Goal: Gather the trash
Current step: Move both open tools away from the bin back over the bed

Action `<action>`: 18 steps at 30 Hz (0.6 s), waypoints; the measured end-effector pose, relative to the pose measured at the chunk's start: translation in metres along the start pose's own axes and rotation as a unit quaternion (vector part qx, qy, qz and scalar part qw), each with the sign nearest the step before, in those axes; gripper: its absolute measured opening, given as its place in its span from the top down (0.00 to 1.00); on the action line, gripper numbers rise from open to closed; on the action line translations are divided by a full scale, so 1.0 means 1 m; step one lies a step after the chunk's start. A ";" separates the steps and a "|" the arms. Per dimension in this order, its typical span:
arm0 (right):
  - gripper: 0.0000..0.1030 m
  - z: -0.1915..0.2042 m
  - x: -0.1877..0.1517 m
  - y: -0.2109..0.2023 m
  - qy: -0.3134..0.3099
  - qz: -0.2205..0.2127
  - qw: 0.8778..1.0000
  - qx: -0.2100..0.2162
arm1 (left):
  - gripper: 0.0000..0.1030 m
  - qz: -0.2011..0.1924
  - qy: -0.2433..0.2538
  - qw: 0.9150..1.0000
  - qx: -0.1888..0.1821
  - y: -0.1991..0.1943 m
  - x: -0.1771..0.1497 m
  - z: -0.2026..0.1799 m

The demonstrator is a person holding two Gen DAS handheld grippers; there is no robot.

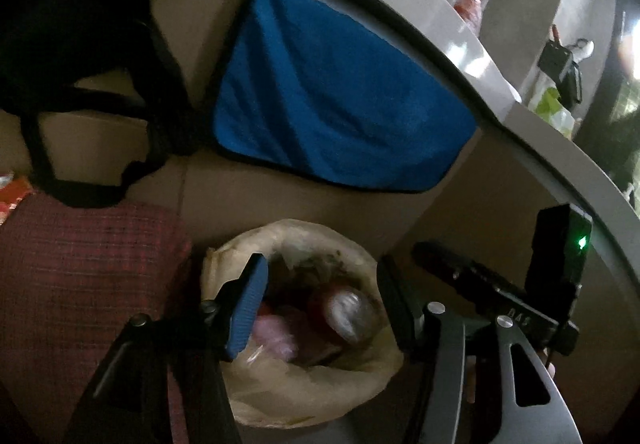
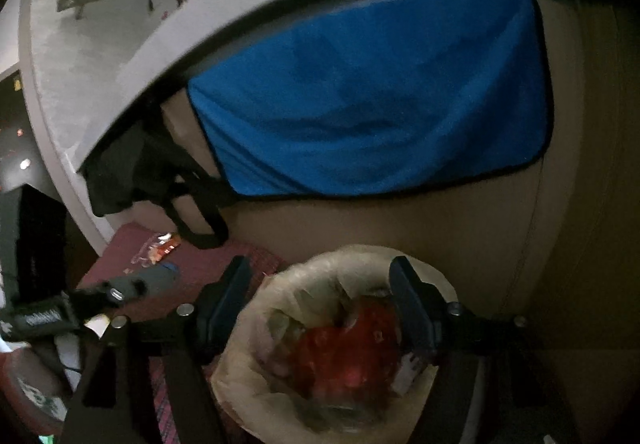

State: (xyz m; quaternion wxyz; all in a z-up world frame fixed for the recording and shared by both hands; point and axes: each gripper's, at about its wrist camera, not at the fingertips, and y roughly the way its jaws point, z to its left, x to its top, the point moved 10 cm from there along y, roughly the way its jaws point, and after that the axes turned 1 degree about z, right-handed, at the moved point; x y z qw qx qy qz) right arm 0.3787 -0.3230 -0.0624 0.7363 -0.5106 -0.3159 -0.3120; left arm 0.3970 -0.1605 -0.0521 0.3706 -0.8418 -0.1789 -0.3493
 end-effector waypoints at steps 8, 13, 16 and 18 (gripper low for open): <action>0.32 0.026 -0.004 -0.010 -0.012 -0.005 1.000 0.007 | 0.44 -0.040 0.012 0.995 0.089 -0.070 0.017 0.040; 0.32 0.070 -0.008 -0.021 -0.042 -0.020 0.999 0.017 | 0.44 -0.082 0.011 0.987 0.141 -0.134 0.021 0.072; 0.32 0.106 -0.010 -0.026 -0.061 -0.037 0.997 0.020 | 0.44 -0.109 0.003 0.980 0.168 -0.181 0.025 0.092; 0.32 0.132 -0.014 -0.021 -0.072 -0.031 0.997 0.030 | 0.44 -0.129 -0.003 0.973 0.190 -0.220 0.025 0.110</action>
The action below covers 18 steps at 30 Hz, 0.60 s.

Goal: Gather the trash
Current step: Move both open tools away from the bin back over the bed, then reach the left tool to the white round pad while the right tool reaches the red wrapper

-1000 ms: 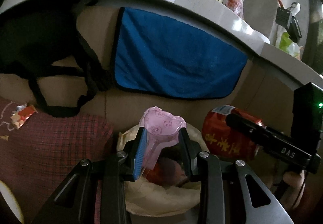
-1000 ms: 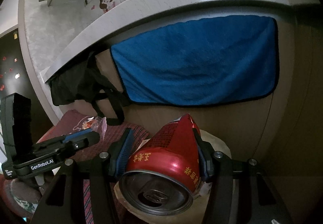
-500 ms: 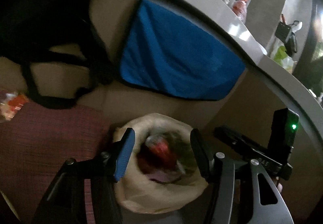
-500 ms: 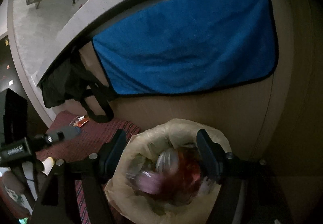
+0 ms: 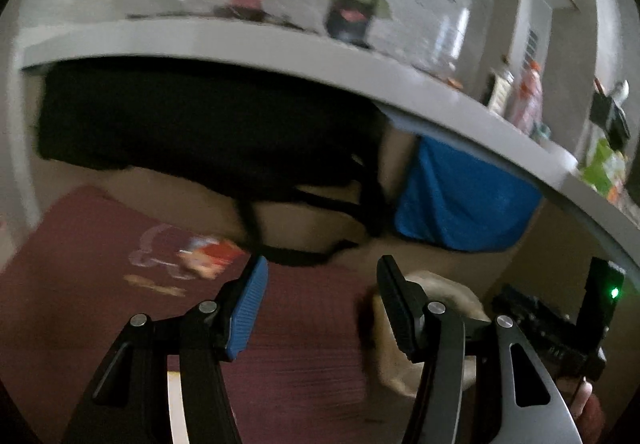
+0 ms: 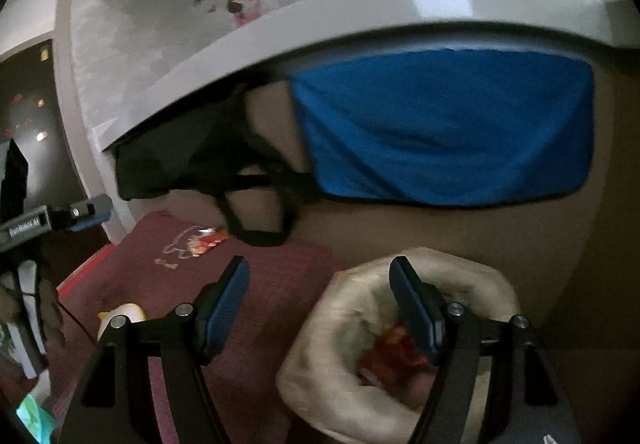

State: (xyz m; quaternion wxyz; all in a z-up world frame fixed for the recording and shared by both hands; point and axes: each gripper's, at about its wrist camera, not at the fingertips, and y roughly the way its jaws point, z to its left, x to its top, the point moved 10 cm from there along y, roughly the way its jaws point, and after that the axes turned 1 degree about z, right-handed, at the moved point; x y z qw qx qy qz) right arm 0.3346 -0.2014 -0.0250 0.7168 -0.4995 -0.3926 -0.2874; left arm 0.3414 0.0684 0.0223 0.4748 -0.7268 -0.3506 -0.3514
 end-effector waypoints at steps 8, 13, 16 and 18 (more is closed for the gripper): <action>0.32 0.122 -0.010 0.062 -0.063 0.052 0.995 0.060 | 0.44 -0.030 -0.017 0.995 0.093 -0.082 0.006 0.119; 0.32 0.197 -0.023 0.110 -0.115 0.084 0.985 0.102 | 0.44 -0.032 -0.053 0.992 0.113 -0.102 -0.017 0.182; 0.36 0.226 -0.032 0.139 -0.155 0.103 0.978 0.094 | 0.44 -0.020 -0.072 0.992 0.098 -0.093 -0.034 0.204; 0.43 0.238 -0.039 0.161 -0.182 0.116 0.973 0.081 | 0.44 -0.009 -0.078 0.993 0.089 -0.083 -0.044 0.214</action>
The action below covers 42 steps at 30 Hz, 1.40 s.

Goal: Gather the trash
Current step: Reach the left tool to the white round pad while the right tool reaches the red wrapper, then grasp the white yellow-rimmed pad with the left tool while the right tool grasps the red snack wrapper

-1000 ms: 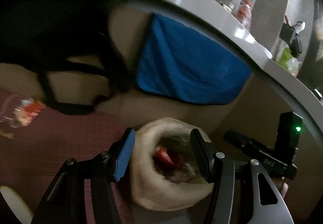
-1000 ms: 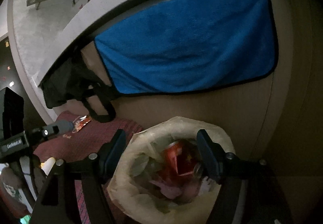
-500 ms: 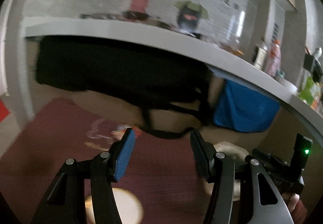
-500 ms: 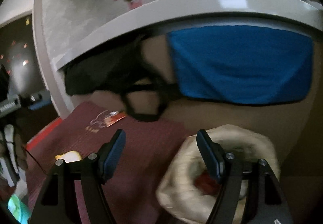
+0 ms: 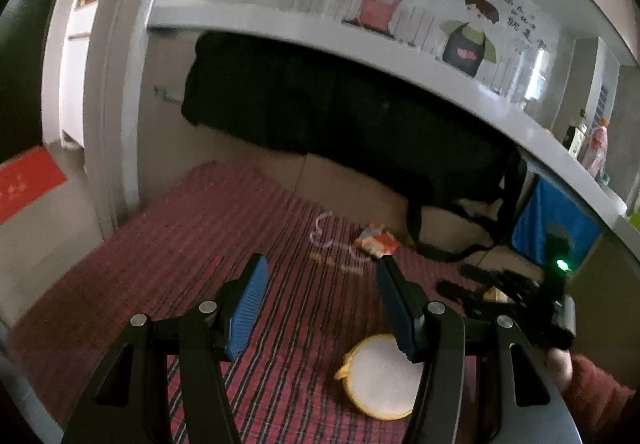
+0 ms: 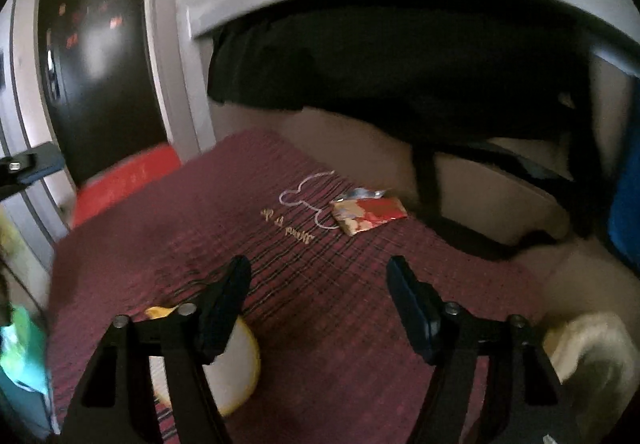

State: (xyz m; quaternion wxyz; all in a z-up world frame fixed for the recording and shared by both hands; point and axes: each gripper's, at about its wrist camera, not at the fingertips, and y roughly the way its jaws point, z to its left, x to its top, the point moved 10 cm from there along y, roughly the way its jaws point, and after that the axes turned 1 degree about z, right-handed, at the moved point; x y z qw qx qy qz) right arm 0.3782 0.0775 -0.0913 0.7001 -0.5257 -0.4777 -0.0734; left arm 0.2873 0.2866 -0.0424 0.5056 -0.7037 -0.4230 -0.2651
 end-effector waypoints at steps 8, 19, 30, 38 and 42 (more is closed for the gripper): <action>0.71 -0.008 0.004 0.094 -0.075 0.074 0.993 -0.054 | 0.44 0.027 -0.017 0.999 -0.019 0.030 -0.021 0.029; 0.73 -0.037 0.009 0.148 -0.099 0.096 0.987 -0.084 | 0.44 0.076 -0.052 0.995 -0.046 0.062 -0.053 0.040; 0.94 -0.047 -0.021 0.084 -0.027 0.082 0.996 -0.038 | 0.44 0.129 -0.048 0.986 -0.094 0.076 -0.078 0.001; 0.78 -0.048 -0.062 0.019 0.051 0.059 0.997 0.014 | 0.44 0.198 -0.029 0.975 -0.099 0.090 -0.115 -0.029; 0.59 -0.049 -0.060 0.013 0.082 0.040 0.995 0.025 | 0.44 0.215 -0.036 0.972 -0.092 0.095 -0.127 -0.036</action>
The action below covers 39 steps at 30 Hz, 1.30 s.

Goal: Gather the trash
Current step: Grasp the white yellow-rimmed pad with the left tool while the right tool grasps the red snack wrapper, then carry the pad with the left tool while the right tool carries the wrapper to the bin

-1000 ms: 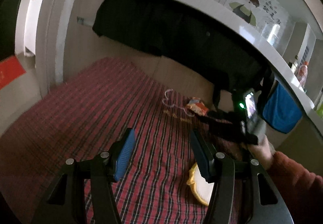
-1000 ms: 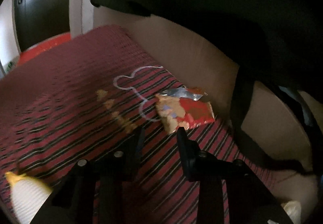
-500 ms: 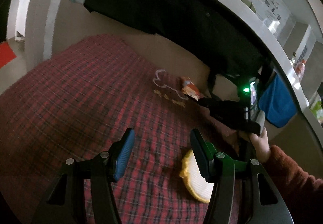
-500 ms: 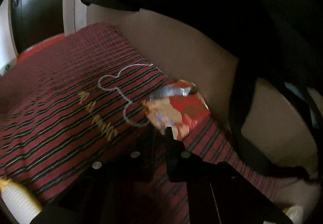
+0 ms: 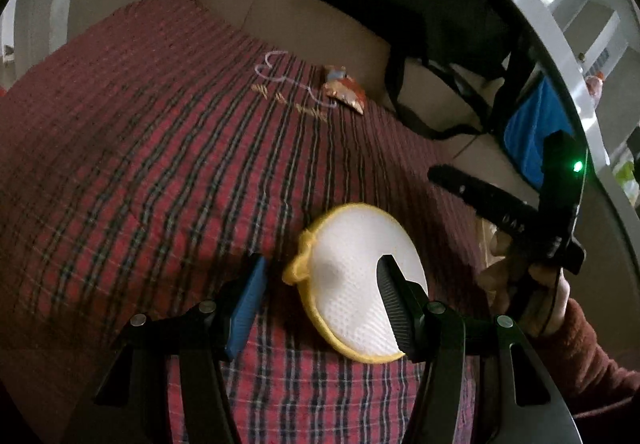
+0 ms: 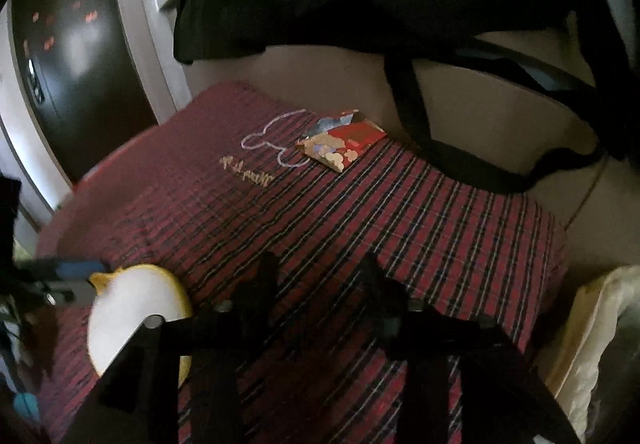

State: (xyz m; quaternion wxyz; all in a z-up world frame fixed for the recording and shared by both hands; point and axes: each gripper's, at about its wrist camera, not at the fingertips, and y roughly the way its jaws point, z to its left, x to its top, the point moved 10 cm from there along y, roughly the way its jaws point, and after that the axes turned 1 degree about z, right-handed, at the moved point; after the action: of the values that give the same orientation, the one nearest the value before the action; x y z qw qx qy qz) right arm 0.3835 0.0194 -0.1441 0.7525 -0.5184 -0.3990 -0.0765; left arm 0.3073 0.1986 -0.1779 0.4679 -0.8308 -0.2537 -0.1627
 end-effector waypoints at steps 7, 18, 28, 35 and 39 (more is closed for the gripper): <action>0.51 0.000 0.036 0.037 0.058 -0.002 0.998 0.018 | 0.54 0.003 -0.016 0.999 0.049 0.008 -0.003 0.000; 0.44 -0.010 0.080 0.090 0.180 -0.024 0.983 -0.028 | 0.85 -0.097 -0.012 0.993 0.066 -0.050 0.032 0.035; 0.43 -0.025 0.107 0.138 0.197 -0.014 0.967 -0.162 | 0.85 -0.146 -0.063 0.984 0.078 -0.087 0.047 0.107; 0.42 -0.030 0.110 0.158 0.207 0.013 0.960 -0.186 | 0.85 -0.160 -0.073 0.981 0.075 -0.099 0.050 0.127; 0.41 -0.018 0.112 0.167 0.177 0.029 0.966 -0.184 | 0.85 -0.164 -0.081 0.981 0.071 -0.101 0.051 0.131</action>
State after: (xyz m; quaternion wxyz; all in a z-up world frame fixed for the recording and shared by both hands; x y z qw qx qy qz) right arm 0.5569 0.1128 -0.1905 0.7045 -0.6376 -0.2233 -0.2175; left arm 0.2959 0.3686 -0.1484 0.4705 -0.7532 -0.4344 -0.1505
